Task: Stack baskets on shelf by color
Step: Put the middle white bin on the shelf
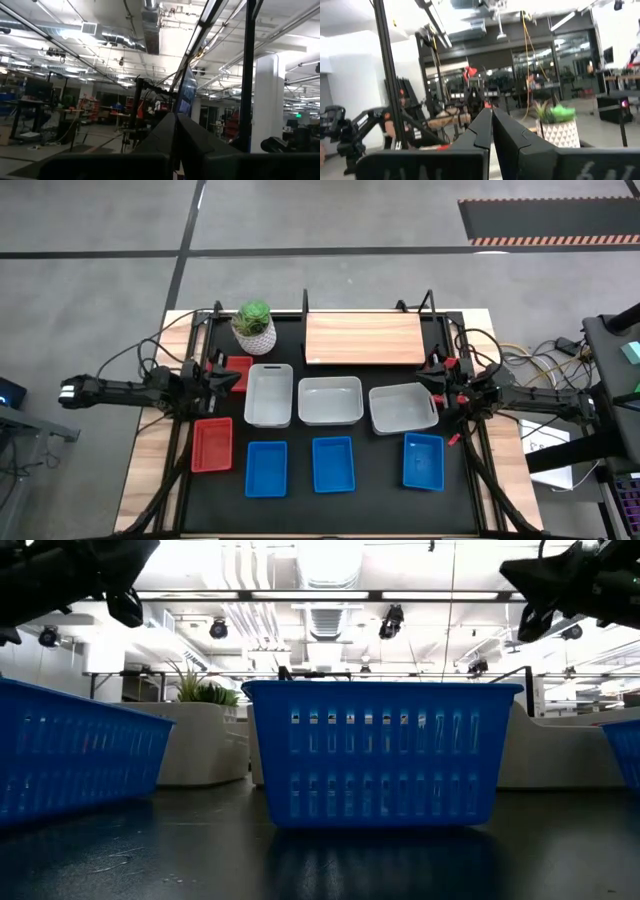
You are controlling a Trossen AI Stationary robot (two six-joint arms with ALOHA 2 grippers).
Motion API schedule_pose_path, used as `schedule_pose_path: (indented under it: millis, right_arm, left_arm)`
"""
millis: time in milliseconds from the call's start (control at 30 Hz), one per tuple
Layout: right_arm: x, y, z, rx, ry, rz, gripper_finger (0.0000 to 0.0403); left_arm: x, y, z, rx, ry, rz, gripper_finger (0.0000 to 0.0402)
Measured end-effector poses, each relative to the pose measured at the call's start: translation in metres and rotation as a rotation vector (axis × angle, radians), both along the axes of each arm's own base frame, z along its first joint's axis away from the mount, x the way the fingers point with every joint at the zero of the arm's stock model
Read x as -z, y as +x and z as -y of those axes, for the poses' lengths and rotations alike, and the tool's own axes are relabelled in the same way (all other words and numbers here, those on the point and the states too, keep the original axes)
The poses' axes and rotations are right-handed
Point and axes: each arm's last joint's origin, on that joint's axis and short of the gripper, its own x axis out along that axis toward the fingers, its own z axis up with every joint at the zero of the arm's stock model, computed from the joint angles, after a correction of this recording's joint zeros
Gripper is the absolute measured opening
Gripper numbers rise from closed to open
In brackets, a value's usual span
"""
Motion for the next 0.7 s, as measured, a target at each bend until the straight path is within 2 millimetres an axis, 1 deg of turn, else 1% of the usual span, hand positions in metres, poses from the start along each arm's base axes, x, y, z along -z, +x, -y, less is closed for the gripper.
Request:
schedule_pose_path:
  millis: [133,300,333,433,533,700]
  right_arm:
    - [-0.005,0.001,0.0,0.006,-0.021,0.052,0.0009]
    - [-0.011,0.006,0.001,0.025,-0.073,0.112,0.0009]
    - [-0.011,0.009,0.002,0.027,-0.077,0.096,0.0009]
    - [-0.019,0.025,0.004,0.029,-0.077,0.023,0.0009]
    - [-0.025,0.045,0.006,0.016,-0.062,-0.066,0.0009]
    - [-0.035,0.077,0.004,-0.005,-0.126,-0.213,0.0009]
  left_arm:
    - [0.001,0.003,0.0,-0.01,0.0,-0.021,0.0001]
    - [0.0,0.004,-0.003,-0.124,0.052,-0.011,0.0001]
    - [0.001,0.005,-0.003,-0.129,0.058,-0.016,0.0001]
    - [0.003,0.007,-0.003,-0.14,0.083,-0.041,0.0001]
    - [0.004,0.008,-0.003,-0.154,0.098,-0.056,0.0001]
    - [0.003,0.008,-0.004,-0.185,0.094,-0.045,0.0001]
